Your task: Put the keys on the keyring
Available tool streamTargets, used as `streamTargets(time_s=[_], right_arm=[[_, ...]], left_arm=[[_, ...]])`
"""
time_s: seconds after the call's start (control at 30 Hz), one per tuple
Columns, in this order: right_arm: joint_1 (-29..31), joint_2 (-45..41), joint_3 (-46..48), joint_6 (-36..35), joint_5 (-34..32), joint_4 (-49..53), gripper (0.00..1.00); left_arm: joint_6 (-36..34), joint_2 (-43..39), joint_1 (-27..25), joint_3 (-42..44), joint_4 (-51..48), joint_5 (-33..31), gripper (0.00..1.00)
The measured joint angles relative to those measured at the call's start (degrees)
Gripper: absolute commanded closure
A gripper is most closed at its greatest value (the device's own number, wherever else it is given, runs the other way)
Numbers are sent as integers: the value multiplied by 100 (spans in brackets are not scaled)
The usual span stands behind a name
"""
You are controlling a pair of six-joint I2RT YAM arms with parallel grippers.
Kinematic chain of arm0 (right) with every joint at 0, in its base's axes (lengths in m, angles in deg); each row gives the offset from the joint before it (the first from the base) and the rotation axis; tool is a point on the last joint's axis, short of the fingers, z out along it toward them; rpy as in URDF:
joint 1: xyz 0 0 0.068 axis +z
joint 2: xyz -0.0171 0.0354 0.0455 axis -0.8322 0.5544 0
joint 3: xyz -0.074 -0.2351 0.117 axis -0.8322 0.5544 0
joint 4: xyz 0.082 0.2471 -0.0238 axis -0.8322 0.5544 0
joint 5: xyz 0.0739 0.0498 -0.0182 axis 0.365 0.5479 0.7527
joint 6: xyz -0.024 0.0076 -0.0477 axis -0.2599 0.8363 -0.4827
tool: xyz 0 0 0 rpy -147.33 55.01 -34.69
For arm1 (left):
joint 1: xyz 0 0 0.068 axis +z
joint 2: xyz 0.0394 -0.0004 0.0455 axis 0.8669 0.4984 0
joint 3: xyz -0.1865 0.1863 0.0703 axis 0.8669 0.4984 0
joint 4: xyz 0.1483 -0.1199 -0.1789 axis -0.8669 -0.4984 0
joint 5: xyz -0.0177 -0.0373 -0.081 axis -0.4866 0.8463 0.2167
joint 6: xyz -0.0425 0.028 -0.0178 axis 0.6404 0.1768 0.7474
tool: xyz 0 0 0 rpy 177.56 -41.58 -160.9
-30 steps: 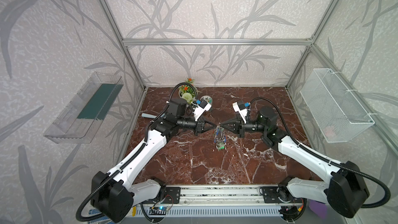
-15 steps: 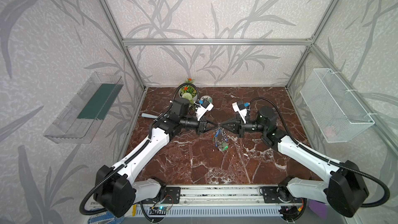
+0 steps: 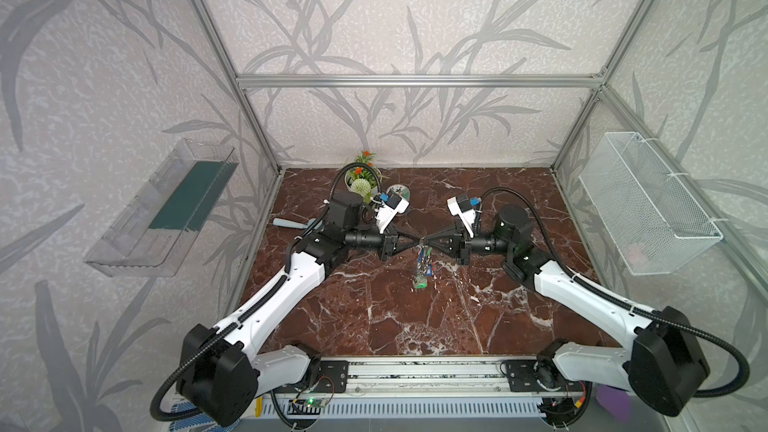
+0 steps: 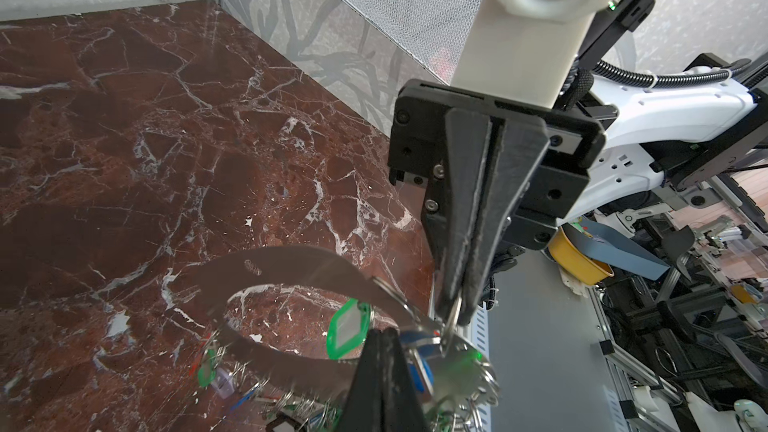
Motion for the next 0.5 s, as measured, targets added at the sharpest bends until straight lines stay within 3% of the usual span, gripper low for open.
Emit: streamTargets(time_s=[0.5], right_arm=[[0, -55, 22, -20, -11, 4, 100]], left_arm=[[96, -216, 0, 79, 37, -166, 100]])
